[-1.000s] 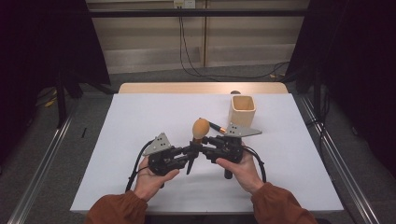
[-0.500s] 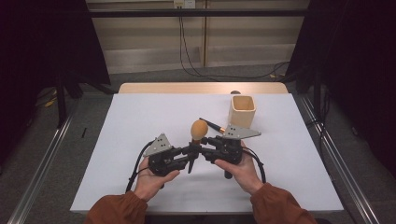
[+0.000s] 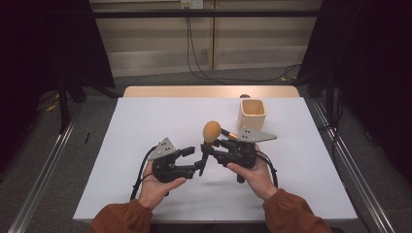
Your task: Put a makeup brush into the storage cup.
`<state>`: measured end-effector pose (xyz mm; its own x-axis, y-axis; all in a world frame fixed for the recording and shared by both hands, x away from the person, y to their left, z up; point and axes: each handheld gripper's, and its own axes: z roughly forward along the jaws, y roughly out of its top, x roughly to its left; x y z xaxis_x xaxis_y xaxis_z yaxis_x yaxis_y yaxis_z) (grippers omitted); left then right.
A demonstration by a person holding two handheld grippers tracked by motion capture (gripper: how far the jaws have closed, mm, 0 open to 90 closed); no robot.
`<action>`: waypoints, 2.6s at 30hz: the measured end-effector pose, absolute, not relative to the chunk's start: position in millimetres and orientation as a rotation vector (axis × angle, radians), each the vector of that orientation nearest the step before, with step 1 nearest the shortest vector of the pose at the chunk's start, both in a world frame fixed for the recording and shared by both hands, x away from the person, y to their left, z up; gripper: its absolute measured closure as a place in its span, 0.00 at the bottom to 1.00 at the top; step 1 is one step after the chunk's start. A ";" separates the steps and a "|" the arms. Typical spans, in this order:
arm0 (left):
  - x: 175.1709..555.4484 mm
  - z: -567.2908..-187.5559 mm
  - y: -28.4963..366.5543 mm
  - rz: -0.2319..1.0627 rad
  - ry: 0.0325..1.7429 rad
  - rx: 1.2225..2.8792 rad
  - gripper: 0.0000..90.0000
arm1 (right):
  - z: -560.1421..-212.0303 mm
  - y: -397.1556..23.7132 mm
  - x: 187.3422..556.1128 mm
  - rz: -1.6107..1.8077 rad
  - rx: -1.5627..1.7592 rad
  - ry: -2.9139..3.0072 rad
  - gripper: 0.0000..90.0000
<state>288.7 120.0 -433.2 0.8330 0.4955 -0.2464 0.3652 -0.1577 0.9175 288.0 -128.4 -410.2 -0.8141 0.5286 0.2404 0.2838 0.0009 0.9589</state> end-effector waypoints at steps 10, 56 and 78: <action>290.8 -431.0 124.2 0.207 0.671 1.778 0.07 | -406.6 -134.0 288.8 1.904 0.843 2.069 0.71; 270.6 -421.9 203.8 0.449 0.738 1.701 0.02 | -378.4 -206.6 301.5 1.765 0.941 1.905 0.71; 253.8 -435.9 241.3 0.488 0.815 1.666 0.03 | -350.6 -232.6 320.1 1.685 0.950 1.828 0.71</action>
